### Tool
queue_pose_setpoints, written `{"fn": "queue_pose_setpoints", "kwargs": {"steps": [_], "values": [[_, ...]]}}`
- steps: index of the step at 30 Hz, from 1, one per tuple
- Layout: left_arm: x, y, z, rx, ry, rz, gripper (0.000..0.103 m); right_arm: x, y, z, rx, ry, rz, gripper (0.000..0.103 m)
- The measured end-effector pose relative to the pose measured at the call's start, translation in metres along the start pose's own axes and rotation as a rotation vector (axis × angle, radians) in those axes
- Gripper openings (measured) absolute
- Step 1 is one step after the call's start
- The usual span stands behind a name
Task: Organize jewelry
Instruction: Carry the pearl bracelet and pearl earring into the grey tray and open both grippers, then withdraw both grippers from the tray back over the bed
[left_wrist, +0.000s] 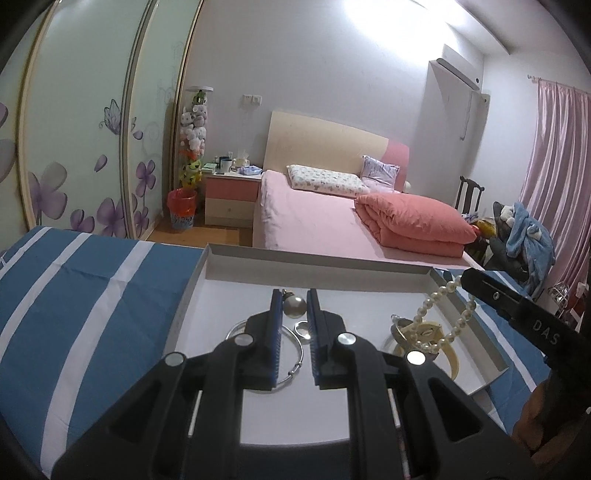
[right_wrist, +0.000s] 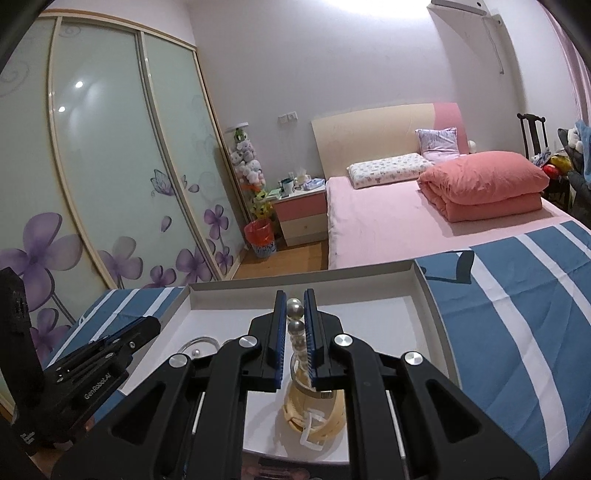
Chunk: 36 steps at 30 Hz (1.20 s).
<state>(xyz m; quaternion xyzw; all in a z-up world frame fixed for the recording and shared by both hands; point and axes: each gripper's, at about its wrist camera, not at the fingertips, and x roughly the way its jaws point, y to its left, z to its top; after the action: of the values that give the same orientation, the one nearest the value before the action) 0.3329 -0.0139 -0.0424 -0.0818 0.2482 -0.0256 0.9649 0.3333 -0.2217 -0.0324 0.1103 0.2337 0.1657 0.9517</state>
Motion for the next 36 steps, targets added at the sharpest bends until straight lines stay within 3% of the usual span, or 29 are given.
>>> {"fn": "queue_pose_setpoints", "kwargs": {"steps": [2,4,9,24,30,36], "values": [[0.001,0.0,0.0,0.005,-0.002,0.013,0.017,-0.001,0.0,0.0,0.003,0.004,0.003,0.012],[0.002,0.001,0.0,0.005,0.0,0.013,0.027,-0.002,-0.002,0.001,0.008,0.0,-0.001,0.014],[0.001,0.002,0.001,-0.008,-0.006,0.01,0.034,-0.002,-0.007,0.004,0.024,-0.013,-0.017,0.037],[-0.004,0.016,0.005,-0.092,-0.002,-0.02,0.036,-0.009,-0.01,0.011,0.021,-0.025,-0.045,0.037],[-0.033,0.017,0.006,-0.061,-0.017,0.003,0.041,-0.032,-0.008,0.01,-0.003,-0.009,-0.076,0.037],[-0.067,0.024,-0.01,-0.031,-0.009,0.018,0.044,-0.054,-0.009,-0.014,-0.032,0.063,-0.09,0.037]]}}
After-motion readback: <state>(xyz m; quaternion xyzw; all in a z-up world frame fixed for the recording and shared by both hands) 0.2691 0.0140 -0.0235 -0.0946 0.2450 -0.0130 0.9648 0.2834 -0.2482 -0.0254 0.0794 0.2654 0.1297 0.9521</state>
